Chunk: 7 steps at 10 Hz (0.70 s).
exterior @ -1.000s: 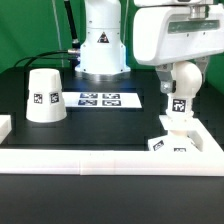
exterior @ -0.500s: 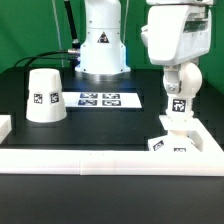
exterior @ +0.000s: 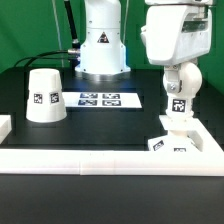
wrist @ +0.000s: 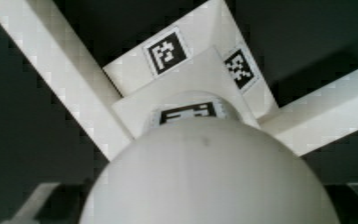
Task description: Assemble lamp
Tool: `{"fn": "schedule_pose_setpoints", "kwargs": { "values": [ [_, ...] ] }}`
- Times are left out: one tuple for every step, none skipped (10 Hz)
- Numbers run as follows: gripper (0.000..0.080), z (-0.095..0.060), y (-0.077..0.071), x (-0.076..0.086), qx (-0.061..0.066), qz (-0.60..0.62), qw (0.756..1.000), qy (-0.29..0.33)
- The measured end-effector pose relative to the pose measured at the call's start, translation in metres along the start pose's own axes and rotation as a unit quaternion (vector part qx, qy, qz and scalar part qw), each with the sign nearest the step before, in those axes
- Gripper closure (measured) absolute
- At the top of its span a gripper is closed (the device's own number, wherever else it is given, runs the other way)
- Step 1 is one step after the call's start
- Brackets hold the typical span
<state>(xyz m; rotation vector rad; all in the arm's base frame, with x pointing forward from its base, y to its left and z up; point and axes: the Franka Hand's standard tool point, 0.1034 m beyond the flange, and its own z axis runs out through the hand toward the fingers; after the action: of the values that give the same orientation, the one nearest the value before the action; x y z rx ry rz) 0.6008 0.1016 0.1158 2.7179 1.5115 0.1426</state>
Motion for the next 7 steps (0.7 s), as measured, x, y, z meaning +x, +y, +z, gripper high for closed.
{"fn": "schedule_pose_setpoints", "kwargs": {
  "values": [
    [0.0222, 0.0001, -0.0002, 0.0003, 0.001, 0.034, 0.999, 0.001],
    [0.0222, 0.0002, -0.0001, 0.0002, 0.001, 0.097, 0.995, 0.002],
    [0.0220, 0.0002, -0.0005, 0.0006, 0.001, 0.143, 0.990, 0.001],
    [0.0220, 0.0002, -0.0007, 0.0008, 0.002, 0.202, 0.979, 0.002],
    [0.0220, 0.0002, -0.0006, 0.0008, 0.003, 0.258, 0.966, 0.002],
    [0.0220, 0.0003, -0.0007, 0.0007, 0.003, 0.312, 0.950, 0.002],
    [0.0220, 0.0002, -0.0009, 0.0010, 0.003, 0.359, 0.933, 0.002]
  ]
}}
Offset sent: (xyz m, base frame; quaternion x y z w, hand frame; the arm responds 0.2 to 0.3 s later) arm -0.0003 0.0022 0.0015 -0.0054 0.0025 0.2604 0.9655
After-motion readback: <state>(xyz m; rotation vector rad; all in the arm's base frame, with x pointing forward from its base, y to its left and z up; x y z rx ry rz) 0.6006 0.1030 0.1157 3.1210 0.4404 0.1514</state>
